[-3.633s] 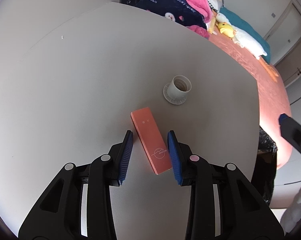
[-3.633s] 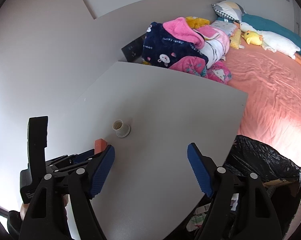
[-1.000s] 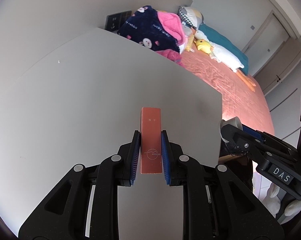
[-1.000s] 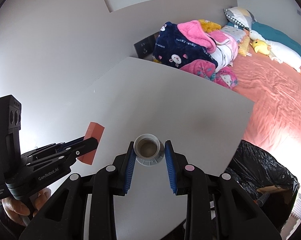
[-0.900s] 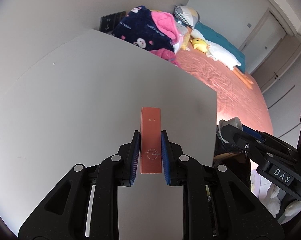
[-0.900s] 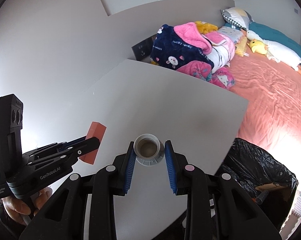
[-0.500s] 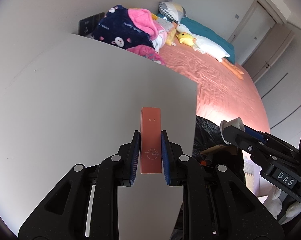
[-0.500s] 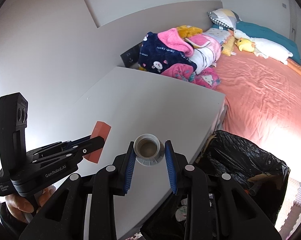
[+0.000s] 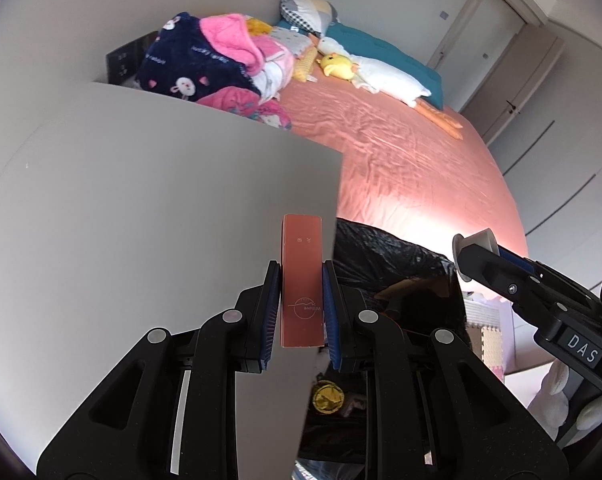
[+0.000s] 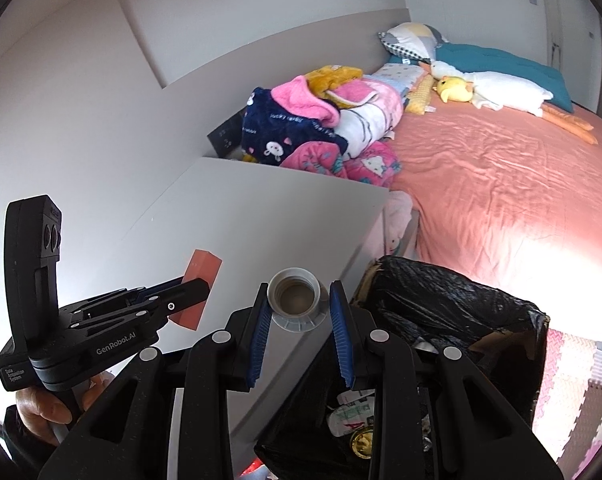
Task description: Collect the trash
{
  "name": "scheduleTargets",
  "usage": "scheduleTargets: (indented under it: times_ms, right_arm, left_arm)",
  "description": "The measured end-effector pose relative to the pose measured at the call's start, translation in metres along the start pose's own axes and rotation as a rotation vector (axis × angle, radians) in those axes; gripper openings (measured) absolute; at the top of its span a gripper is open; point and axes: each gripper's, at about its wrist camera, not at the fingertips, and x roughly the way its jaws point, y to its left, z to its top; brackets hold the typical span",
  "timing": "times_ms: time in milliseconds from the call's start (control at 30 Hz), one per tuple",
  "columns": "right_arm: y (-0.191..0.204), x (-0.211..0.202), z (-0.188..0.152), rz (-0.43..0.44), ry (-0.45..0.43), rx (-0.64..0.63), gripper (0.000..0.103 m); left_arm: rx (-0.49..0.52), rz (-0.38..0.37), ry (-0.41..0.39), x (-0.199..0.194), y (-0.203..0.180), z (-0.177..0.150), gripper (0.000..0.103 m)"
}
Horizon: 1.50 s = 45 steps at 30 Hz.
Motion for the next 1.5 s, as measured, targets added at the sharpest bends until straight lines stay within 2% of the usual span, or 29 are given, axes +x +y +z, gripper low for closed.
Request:
scheduleTargets:
  times_ms: [900,1000,1067,1100,1133,1167,1200,1233,1400,1500]
  right_arm:
    - [-0.091,-0.073,-0.018,-0.132,-0.115,0.169,0.031]
    - [-0.097,-0.079,-0.019,-0.138,-0.123,0.184,0.031]
    - [-0.1,-0.084,-0.02,-0.14,-0.132,0.191,0.031]
    - [-0.102,-0.087,-0.02,-0.136,-0.135,0.194,0.031]
    - [-0.104,-0.09,-0.021,-0.131,-0.137,0.199,0.033]
    - [-0.106,-0.094,-0.021,-0.132,-0.14,0.208,0.039]
    - [-0.109,-0.1,-0.022,-0.131,-0.155,0.22,0.054]
    - [-0.111,-0.103,-0.023,-0.133,-0.165,0.223,0.061]
    - [-0.117,-0.11,-0.024,-0.16,-0.177,0.239,0.071]
    - [-0.12,-0.109,-0.026,-0.161,-0.174,0.243,0.072]
  left_arm:
    - [0.203,-0.18,0.067,0.028,-0.108,0.008,0.02]
    - [0.211,-0.21,0.081,0.031,-0.114,0.008,0.021]
    - [0.214,-0.257,0.101,0.033,-0.119,0.007,0.021]
    - [0.213,-0.285,0.113,0.035,-0.12,0.007,0.029]
    - [0.204,-0.303,0.124,0.036,-0.12,0.007,0.043]
    - [0.19,-0.307,0.134,0.038,-0.119,0.007,0.091]
    - [0.181,-0.305,0.134,0.039,-0.119,0.007,0.096]
    - [0.177,-0.302,0.127,0.038,-0.119,0.006,0.096]
    - [0.191,-0.205,0.104,0.041,-0.122,0.006,0.096]
    - [0.214,-0.181,0.1,0.042,-0.123,0.006,0.096]
